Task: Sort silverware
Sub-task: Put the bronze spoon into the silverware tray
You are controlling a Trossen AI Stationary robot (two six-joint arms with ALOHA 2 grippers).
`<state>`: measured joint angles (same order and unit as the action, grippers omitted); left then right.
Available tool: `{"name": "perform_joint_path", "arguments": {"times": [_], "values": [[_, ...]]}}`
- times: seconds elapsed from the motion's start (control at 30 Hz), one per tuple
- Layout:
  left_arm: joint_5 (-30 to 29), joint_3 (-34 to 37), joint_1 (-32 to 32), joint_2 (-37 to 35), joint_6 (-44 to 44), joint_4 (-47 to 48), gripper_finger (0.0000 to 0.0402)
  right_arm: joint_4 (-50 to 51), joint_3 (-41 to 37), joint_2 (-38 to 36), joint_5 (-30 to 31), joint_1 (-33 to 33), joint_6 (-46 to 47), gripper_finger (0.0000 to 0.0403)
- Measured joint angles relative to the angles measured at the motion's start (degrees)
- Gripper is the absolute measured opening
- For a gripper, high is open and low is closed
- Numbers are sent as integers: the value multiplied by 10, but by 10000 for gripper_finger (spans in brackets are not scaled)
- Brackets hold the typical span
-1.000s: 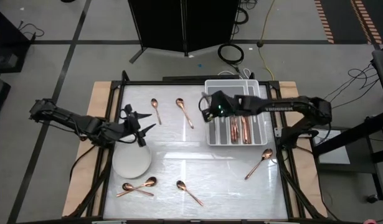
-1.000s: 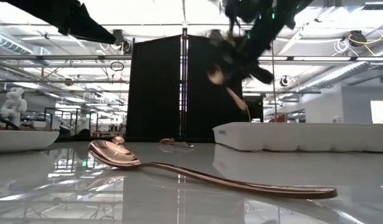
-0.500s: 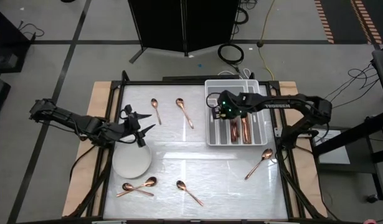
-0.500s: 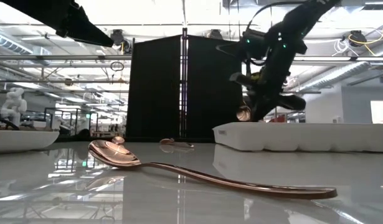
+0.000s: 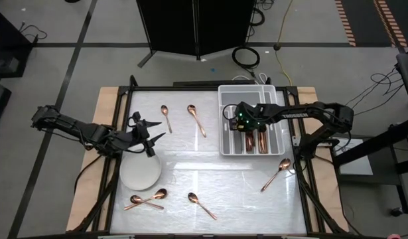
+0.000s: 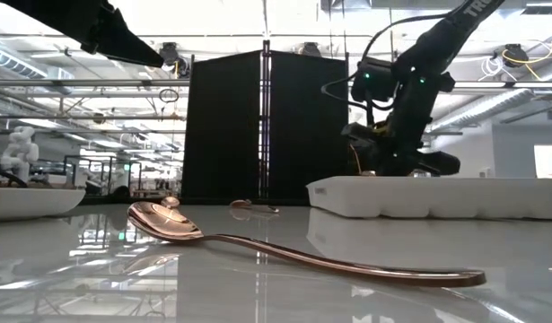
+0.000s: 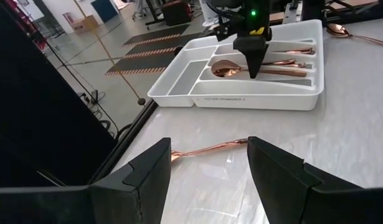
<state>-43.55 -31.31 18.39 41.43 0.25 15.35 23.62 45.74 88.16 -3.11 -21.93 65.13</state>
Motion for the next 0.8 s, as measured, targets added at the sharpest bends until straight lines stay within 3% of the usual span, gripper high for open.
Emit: {"name": "perform_joint_path", "arguments": {"times": [0.4,0.67,0.8], "values": [[0,0,0,0,0,0,212,-22,0,0,0,-6,19,52],[2,0,0,0,0,1,212,-5,36,-14,2,-24,-74,70],[40,0,0,1,0,0,212,-3,91,-17,24,-11,-120,70]]}}
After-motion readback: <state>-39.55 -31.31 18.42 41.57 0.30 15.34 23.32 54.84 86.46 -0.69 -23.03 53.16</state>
